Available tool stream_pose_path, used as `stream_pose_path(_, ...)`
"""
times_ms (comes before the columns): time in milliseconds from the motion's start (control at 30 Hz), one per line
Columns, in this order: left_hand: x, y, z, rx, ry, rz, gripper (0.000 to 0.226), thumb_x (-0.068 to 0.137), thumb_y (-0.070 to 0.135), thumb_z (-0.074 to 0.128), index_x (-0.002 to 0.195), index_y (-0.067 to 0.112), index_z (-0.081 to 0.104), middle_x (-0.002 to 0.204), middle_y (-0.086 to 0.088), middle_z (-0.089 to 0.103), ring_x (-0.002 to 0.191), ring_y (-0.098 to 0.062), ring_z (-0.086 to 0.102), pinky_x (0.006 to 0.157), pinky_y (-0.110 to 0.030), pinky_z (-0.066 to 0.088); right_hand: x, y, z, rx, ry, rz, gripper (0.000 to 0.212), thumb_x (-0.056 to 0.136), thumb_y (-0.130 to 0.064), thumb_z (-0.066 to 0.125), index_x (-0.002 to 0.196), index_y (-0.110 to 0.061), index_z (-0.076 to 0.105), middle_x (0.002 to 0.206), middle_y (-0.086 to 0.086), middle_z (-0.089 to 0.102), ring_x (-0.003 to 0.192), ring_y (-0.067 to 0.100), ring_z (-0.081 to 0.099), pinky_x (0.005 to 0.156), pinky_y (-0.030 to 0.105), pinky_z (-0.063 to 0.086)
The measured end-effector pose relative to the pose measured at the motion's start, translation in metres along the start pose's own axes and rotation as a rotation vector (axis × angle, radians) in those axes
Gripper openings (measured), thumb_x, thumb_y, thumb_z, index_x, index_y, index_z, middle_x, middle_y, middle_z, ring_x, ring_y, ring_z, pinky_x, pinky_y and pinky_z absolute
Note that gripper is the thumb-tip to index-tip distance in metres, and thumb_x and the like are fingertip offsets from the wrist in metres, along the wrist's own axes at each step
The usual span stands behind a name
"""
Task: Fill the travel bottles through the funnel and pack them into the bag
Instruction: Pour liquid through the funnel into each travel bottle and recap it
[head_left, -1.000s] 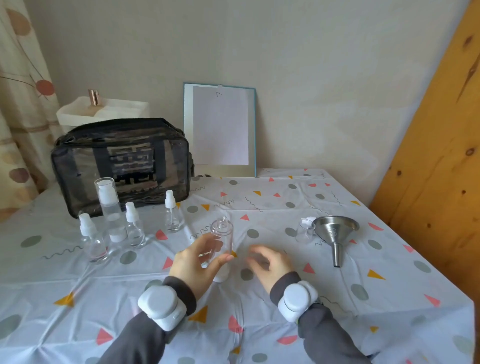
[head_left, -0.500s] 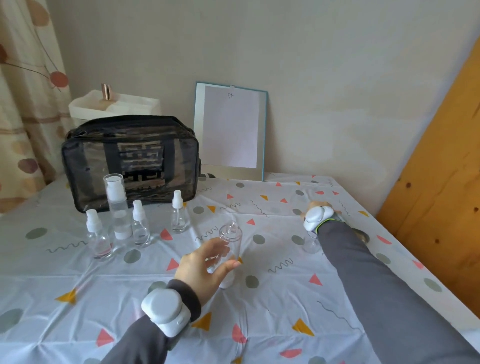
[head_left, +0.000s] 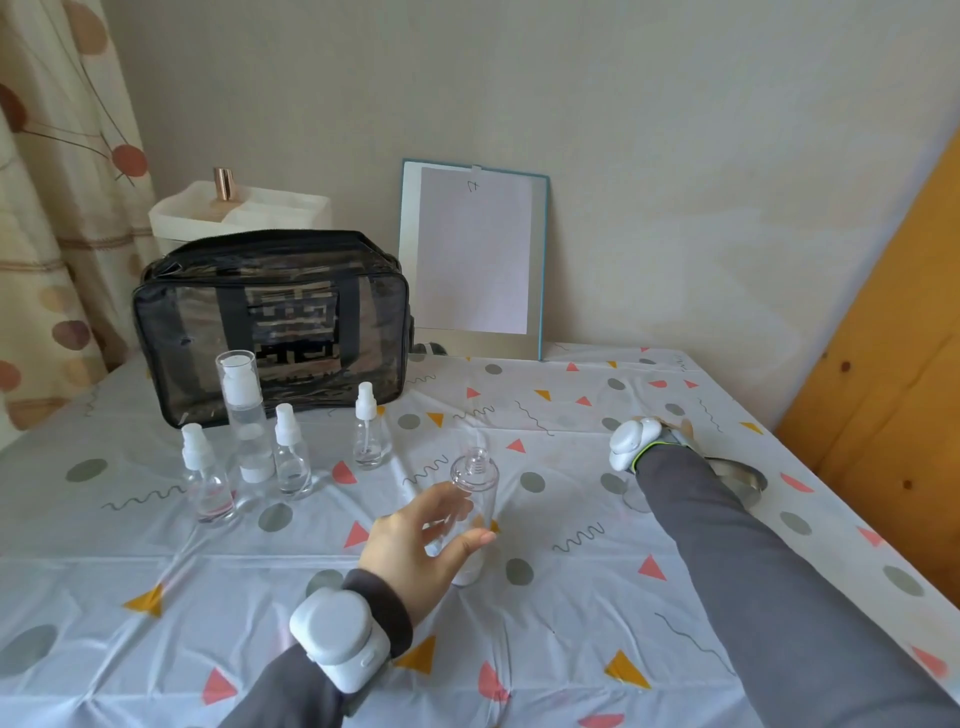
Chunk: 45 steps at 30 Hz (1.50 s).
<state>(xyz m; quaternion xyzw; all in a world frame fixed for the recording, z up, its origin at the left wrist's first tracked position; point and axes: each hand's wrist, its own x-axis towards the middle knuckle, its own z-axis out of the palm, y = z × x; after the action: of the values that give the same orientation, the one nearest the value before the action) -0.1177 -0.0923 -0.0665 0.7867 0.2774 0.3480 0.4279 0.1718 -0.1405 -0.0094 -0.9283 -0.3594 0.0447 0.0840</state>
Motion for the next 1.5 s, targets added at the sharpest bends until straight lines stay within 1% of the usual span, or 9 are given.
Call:
stream_pose_path(67,0.0,0.0,0.0,-0.004,0.0,0.002,0.038,0.06,0.058,0.064,0.091,0.037,0.057,0.09,0.014,0.068,0.091,0.0,0.063,0.081,-0.002,0.043,0.005,0.001,0.011,0.055,-0.134,0.122,0.017,0.074,-0.033,0.018,0.064,-0.021,0.024,0.071,0.003,0.027,0.093,0.022,0.026,0.091,0.009,0.025)
stream_pose_path(167,0.0,-0.001,0.001,-0.006,-0.005,0.005,0.042,0.06,0.058,0.063,0.093,0.032,0.059,0.091,0.014,0.067,0.092,-0.001,0.063,0.082,-0.002,0.044,0.007,0.005,0.014,0.07,-0.082,0.208,0.026,0.082,-0.019,0.038,0.061,-0.022,0.024,0.063,-0.003,0.022,0.081,0.019,0.036,0.071,0.022,0.029)
stream_pose_path(267,0.001,0.0,0.001,-0.013,-0.008,0.008,0.044,0.061,0.057,0.064,0.094,0.03,0.06,0.092,0.013,0.067,0.091,0.0,0.062,0.084,-0.005,0.045,0.004,0.0,0.013,0.083,-0.026,0.148,0.011,0.068,-0.023,0.041,0.062,-0.018,0.033,0.065,-0.001,0.033,0.077,0.016,0.044,0.076,0.025,0.029)
stream_pose_path(400,0.0,0.0,0.001,-0.034,0.003,0.018,0.04,0.062,0.051,0.067,0.093,0.026,0.061,0.089,0.01,0.068,0.089,-0.001,0.063,0.084,-0.006,0.046,0.004,-0.003,0.02,0.044,-0.039,0.098,0.047,0.07,-0.027,0.036,0.109,-0.014,0.057,0.119,0.009,0.056,0.113,0.026,0.052,0.09,0.028,0.037)
stream_pose_path(533,0.001,0.001,0.001,-0.018,-0.007,0.027,0.042,0.063,0.053,0.065,0.094,0.026,0.06,0.09,0.011,0.067,0.09,-0.001,0.063,0.083,-0.004,0.044,0.007,-0.018,0.016,-0.128,-0.039,-0.038,0.011,0.081,-0.006,0.046,0.087,-0.009,0.055,0.107,0.011,0.058,0.108,0.029,0.056,0.087,0.03,0.042)
stream_pose_path(667,0.0,0.001,-0.001,-0.019,0.003,0.03,0.041,0.062,0.053,0.065,0.093,0.026,0.061,0.088,0.011,0.068,0.089,0.0,0.063,0.082,-0.003,0.043,0.009,-0.037,0.033,-0.002,0.019,-0.227,0.034,0.087,-0.013,0.054,0.12,-0.009,0.054,0.125,0.009,0.056,0.114,0.027,0.053,0.089,0.026,0.041)
stream_pose_path(1000,0.0,0.001,-0.001,-0.008,0.003,0.029,0.041,0.063,0.053,0.065,0.095,0.029,0.059,0.091,0.014,0.067,0.091,0.0,0.062,0.085,-0.005,0.045,-0.002,-0.031,0.062,0.13,0.099,-0.302,0.049,0.086,-0.022,0.055,0.133,-0.015,0.044,0.142,0.003,0.039,0.131,0.022,0.036,0.102,0.027,0.03)
stream_pose_path(1267,-0.001,0.003,0.0,0.01,0.01,0.034,0.042,0.062,0.054,0.064,0.095,0.03,0.059,0.088,0.019,0.064,0.09,0.004,0.061,0.078,0.002,0.04,0.003,-0.033,0.054,-0.304,-0.069,-0.474,0.048,0.078,-0.003,0.053,0.125,-0.012,0.045,0.133,0.008,0.044,0.124,0.024,0.041,0.102,0.03,0.025)
stream_pose_path(1500,-0.001,0.003,0.0,0.016,-0.007,0.015,0.044,0.061,0.057,0.062,0.097,0.032,0.057,0.09,0.021,0.063,0.089,0.007,0.058,0.075,0.004,0.038,-0.004,-0.031,0.058,-0.201,0.062,-0.37,0.045,0.081,-0.003,0.051,0.124,-0.01,0.042,0.128,0.01,0.044,0.119,0.026,0.045,0.106,0.031,0.021)
